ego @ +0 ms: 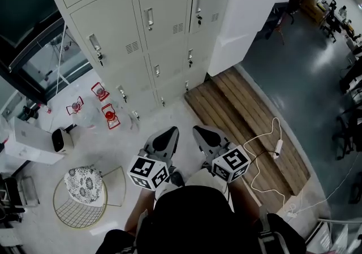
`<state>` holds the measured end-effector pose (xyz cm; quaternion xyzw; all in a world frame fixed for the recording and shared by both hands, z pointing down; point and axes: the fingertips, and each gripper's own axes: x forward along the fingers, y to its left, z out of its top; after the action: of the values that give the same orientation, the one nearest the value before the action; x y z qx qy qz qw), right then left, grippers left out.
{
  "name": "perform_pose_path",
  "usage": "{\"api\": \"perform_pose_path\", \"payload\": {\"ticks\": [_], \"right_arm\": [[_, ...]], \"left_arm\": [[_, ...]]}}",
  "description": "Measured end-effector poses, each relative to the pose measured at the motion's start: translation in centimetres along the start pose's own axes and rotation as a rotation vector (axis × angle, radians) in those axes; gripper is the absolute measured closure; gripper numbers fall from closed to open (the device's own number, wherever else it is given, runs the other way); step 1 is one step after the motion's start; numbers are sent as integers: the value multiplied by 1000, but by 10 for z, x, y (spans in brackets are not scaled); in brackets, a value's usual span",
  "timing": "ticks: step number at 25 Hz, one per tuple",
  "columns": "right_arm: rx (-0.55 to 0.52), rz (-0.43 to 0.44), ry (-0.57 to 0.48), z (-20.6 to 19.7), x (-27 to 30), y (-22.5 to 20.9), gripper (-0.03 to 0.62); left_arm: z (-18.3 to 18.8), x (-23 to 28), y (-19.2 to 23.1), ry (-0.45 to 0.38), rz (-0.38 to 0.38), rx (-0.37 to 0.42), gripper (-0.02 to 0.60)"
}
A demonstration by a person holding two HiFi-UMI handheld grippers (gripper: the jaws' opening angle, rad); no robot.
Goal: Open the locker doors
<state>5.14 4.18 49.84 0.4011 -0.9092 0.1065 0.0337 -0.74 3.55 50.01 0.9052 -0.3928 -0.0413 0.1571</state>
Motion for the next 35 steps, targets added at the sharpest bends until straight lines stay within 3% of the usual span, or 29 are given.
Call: {"api": "perform_pose_path", "payload": {"ticks": [7,11,22,35], "right_arm": [[4,-42,7,5,9,-11,591],[0,-54,4,14,21,-27,591],[35,100,-38,81,75,-80,591],[3,252,-15,137,122,-153,591]], "left_arm": [[-3,1,12,49,-27,-84,563],[7,12,24,47,-15,-64,563],[52,68,63,43,63,-11,563],[99,160,73,26,109,-2,563]]}}
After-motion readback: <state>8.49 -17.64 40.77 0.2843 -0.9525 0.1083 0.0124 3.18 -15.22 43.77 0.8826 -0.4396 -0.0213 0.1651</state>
